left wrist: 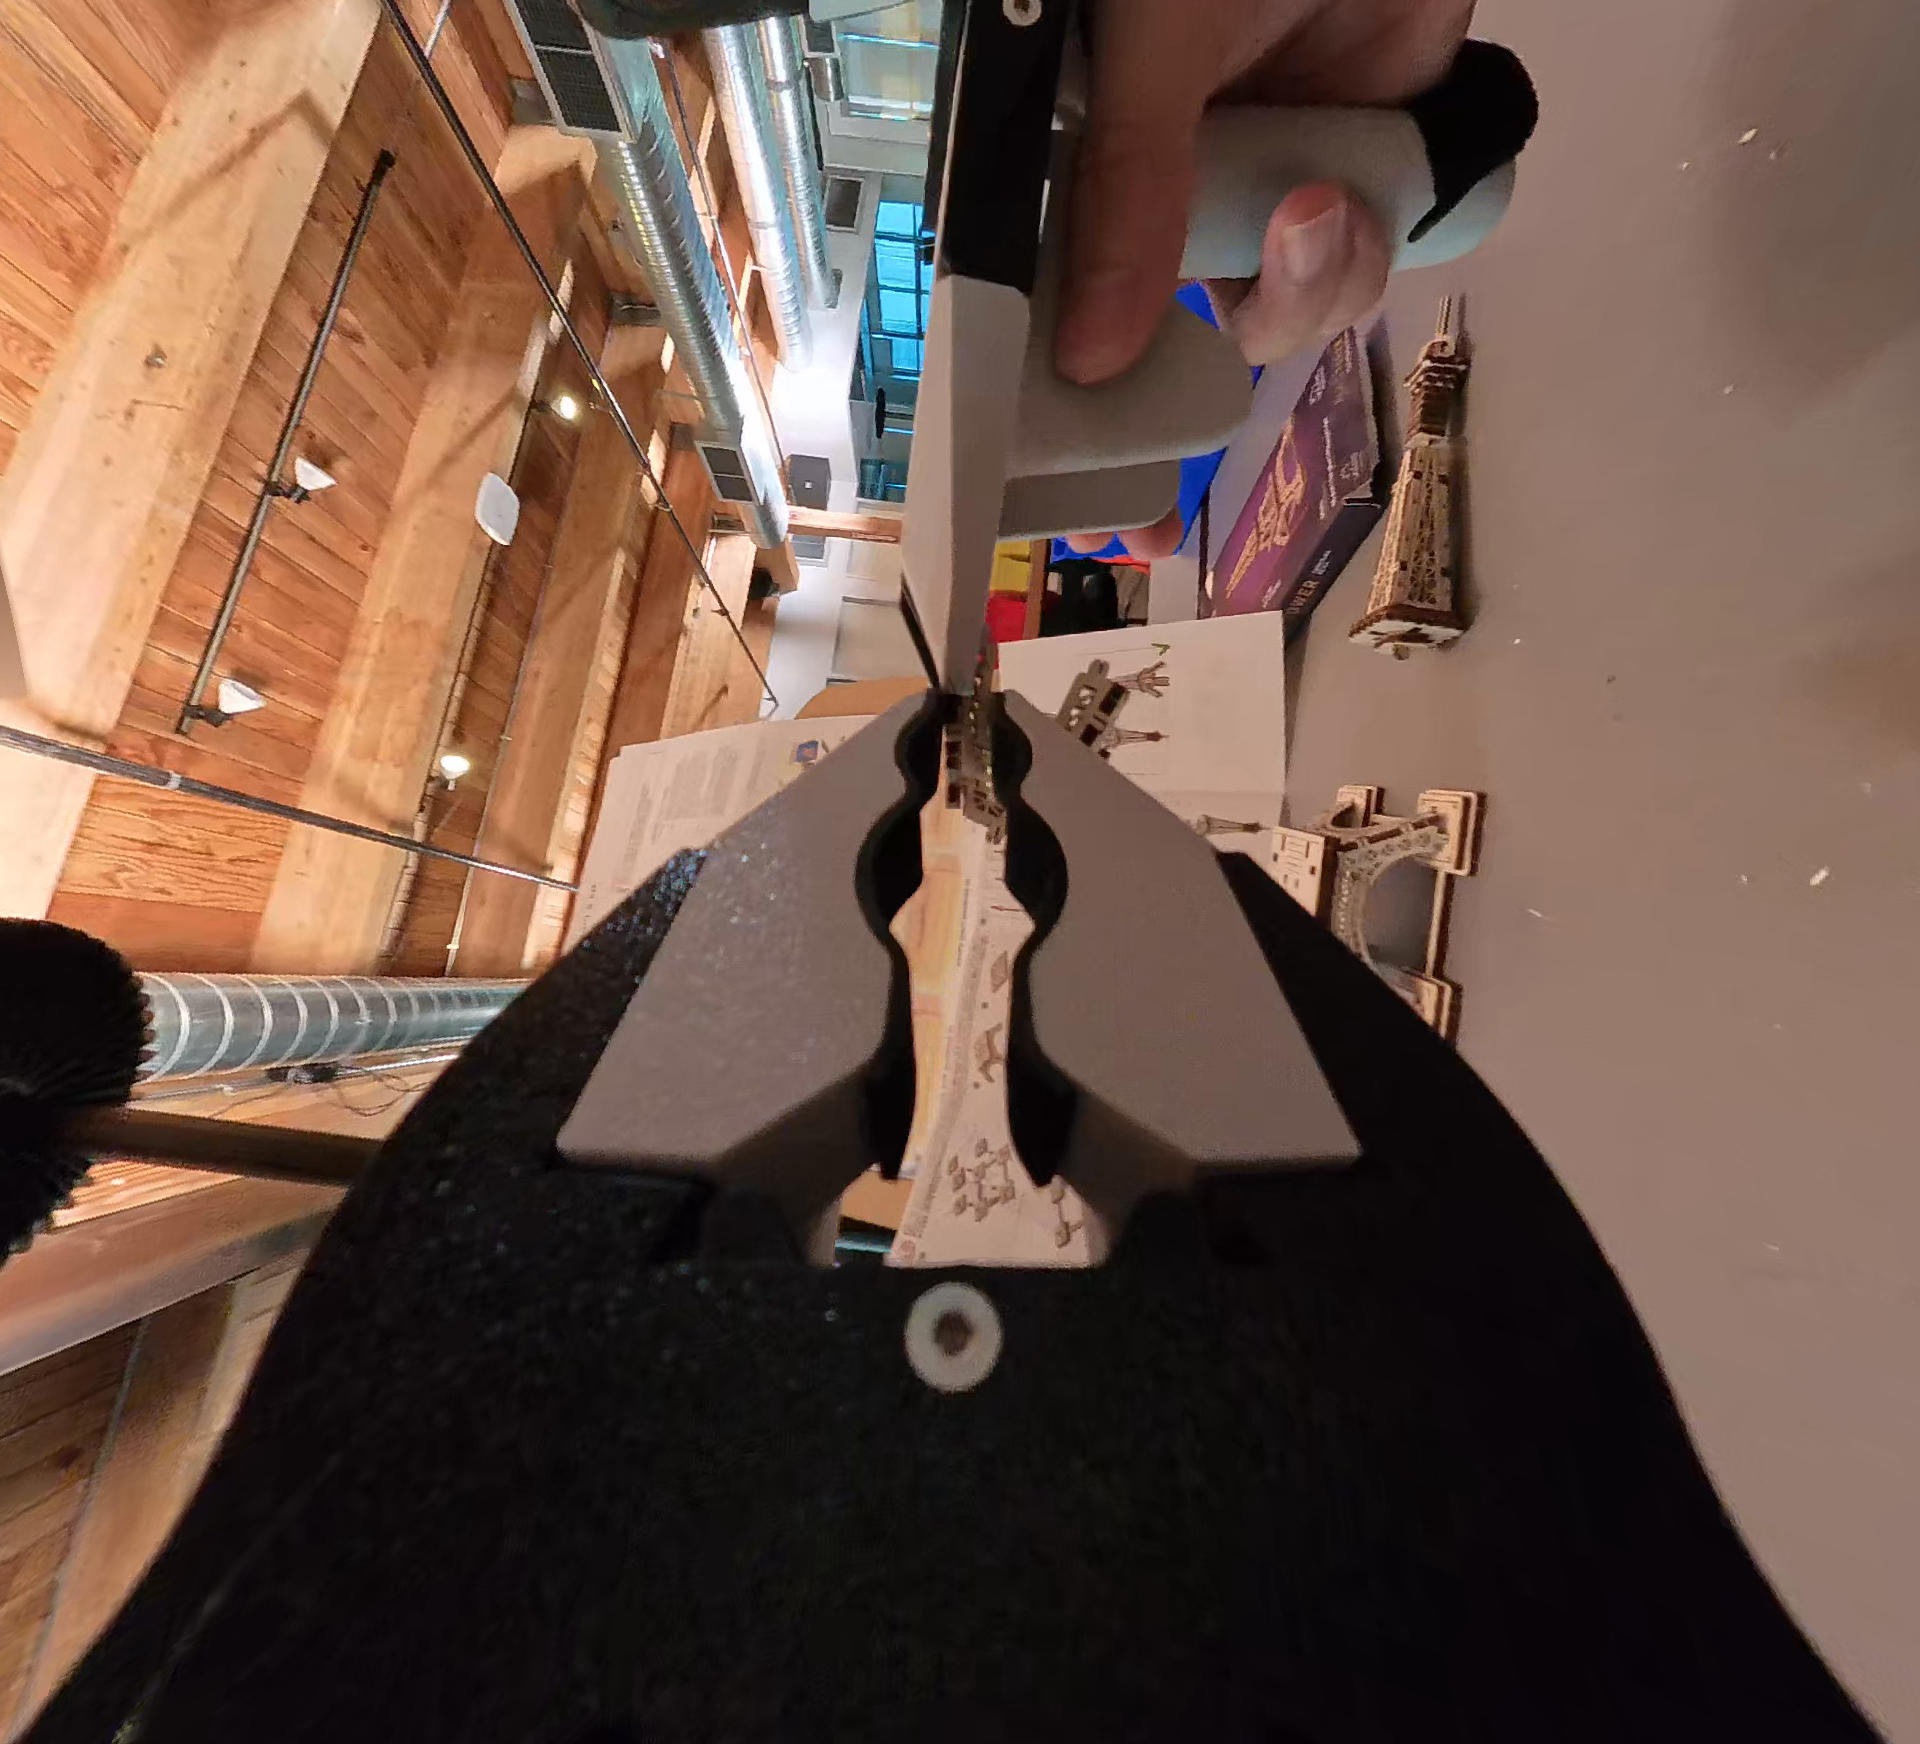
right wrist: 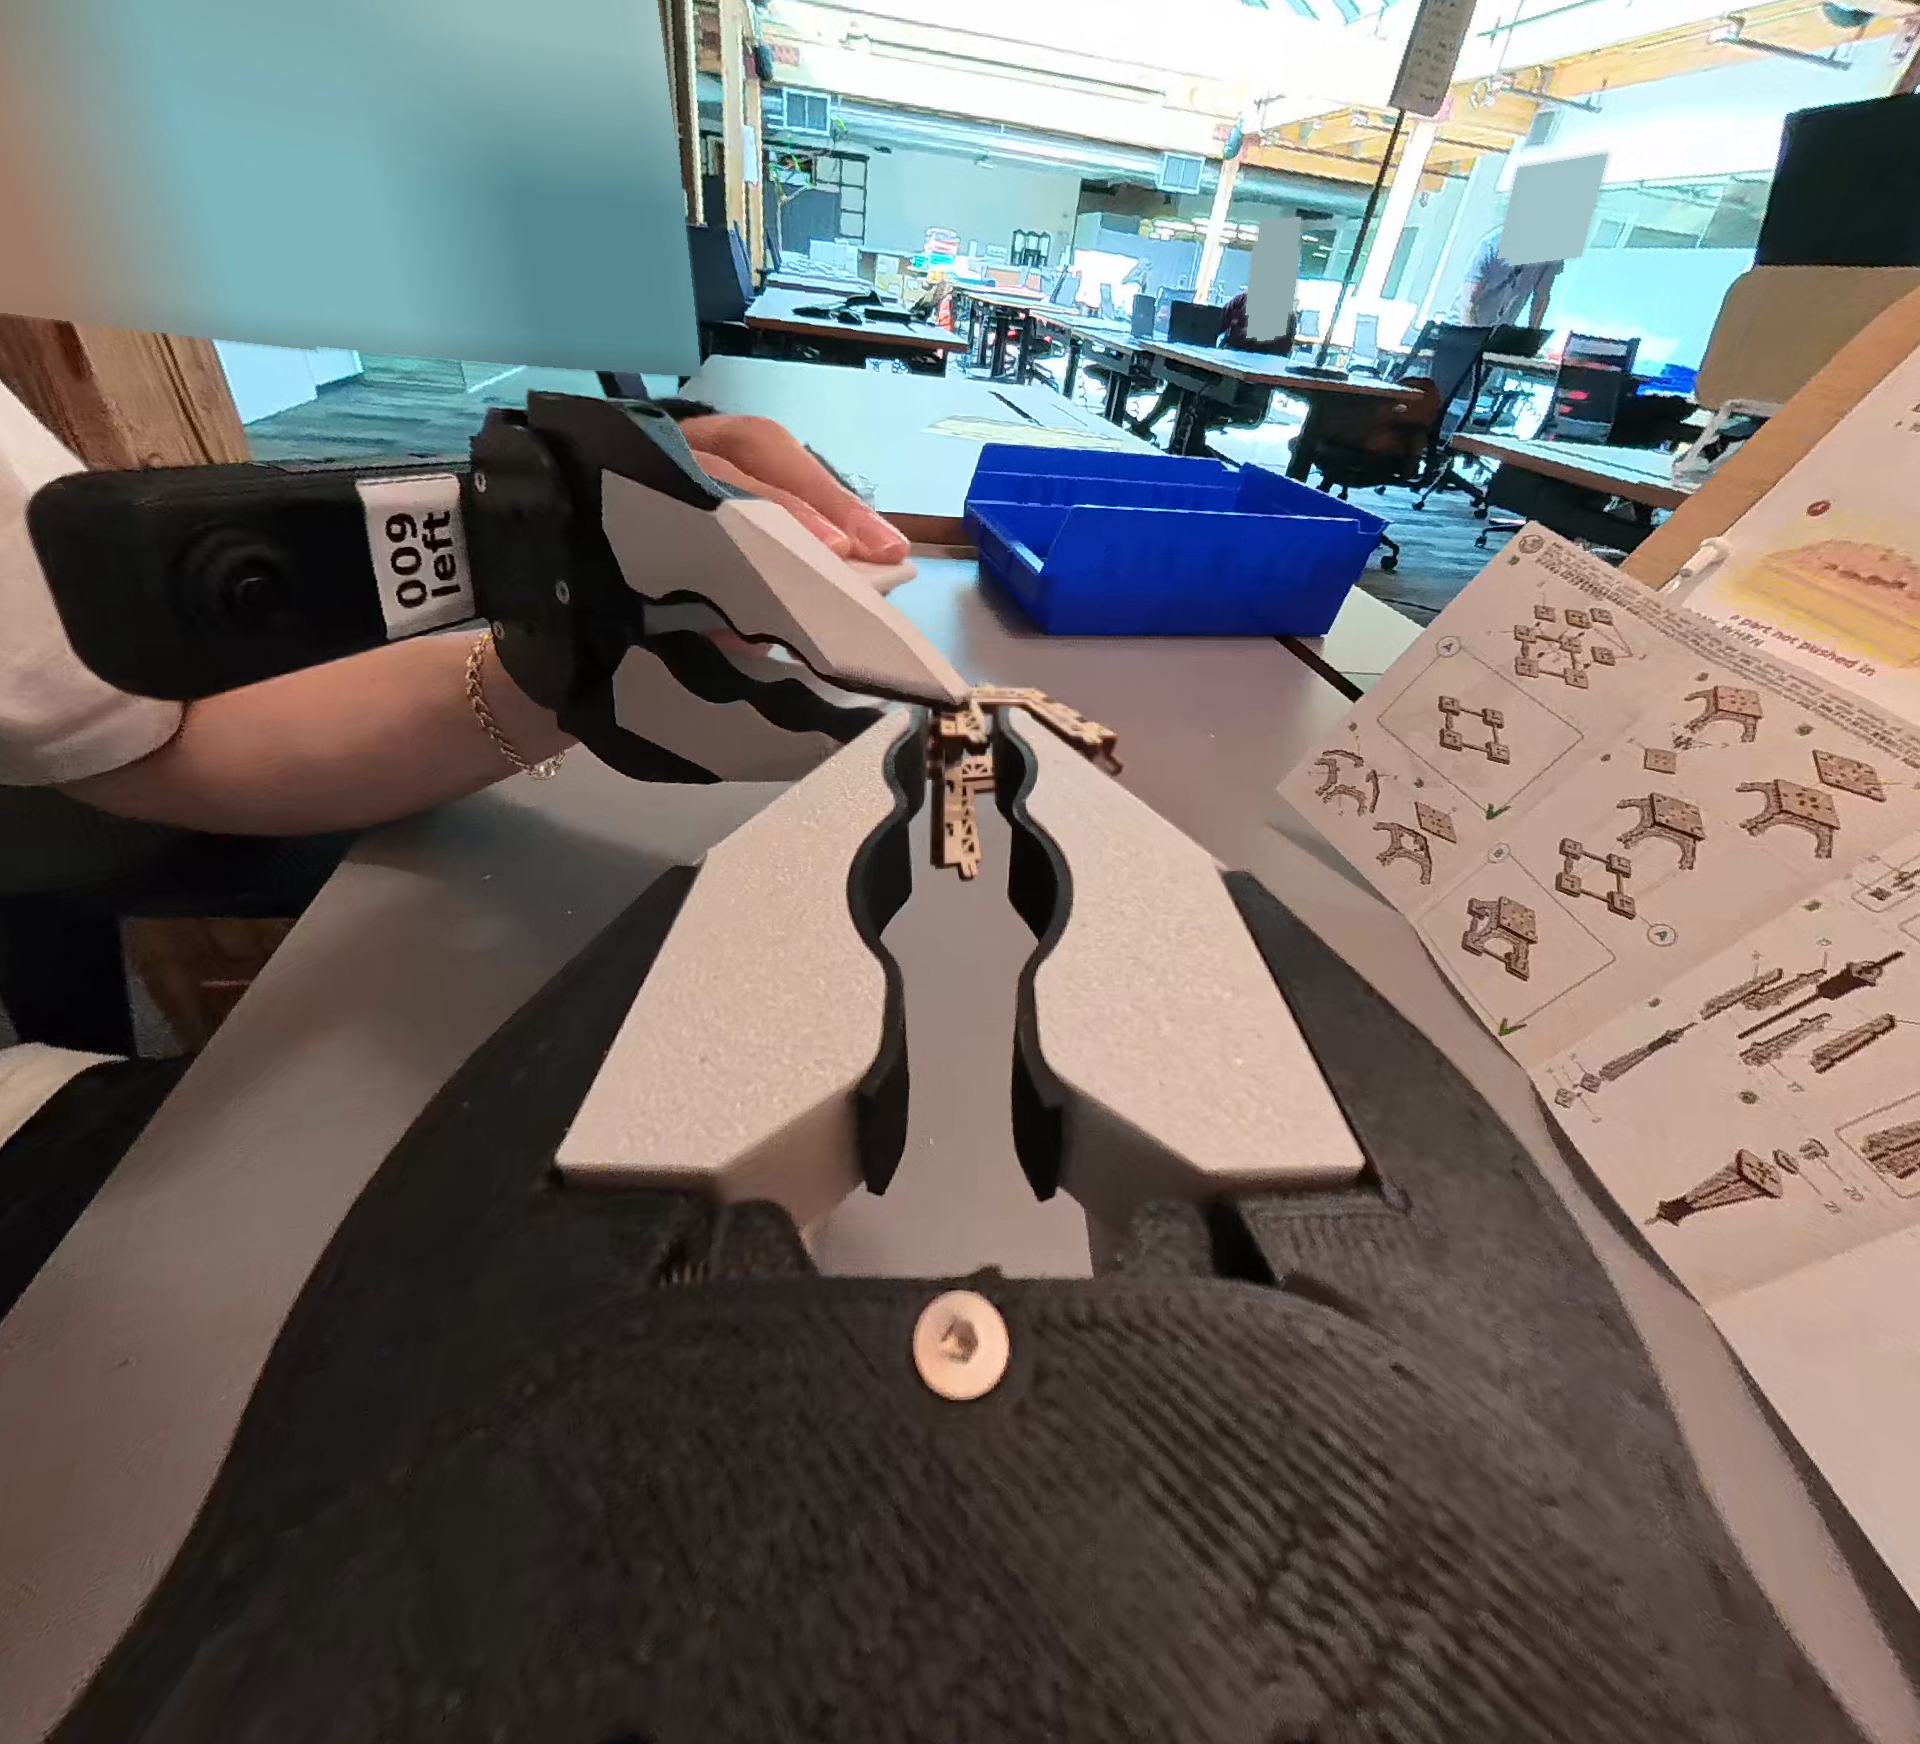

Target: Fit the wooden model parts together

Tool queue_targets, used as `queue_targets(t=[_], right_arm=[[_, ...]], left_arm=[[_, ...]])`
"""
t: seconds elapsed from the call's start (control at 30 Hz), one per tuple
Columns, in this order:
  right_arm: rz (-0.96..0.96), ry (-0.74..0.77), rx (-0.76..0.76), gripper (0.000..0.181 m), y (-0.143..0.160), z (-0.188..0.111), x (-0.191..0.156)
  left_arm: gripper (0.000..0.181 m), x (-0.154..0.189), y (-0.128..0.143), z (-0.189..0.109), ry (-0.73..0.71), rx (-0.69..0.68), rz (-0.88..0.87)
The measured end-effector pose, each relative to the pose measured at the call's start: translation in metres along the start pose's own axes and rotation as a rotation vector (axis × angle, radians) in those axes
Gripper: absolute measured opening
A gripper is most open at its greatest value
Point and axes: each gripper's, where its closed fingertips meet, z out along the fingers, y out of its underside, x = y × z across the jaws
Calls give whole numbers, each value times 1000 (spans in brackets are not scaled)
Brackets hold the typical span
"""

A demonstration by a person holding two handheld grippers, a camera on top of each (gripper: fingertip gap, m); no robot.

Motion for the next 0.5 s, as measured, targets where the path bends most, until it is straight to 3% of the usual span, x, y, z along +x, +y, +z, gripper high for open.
queue_targets(t=[0.33, 0.5], right_arm=[[-30, 36, -29, 9, 3, 4, 1], [-85, 67, -51, 9, 5, 6, 3]], left_arm=[[6, 0, 3, 1, -22, -42, 90], [6, 0, 6, 2, -7, -37, 37]])
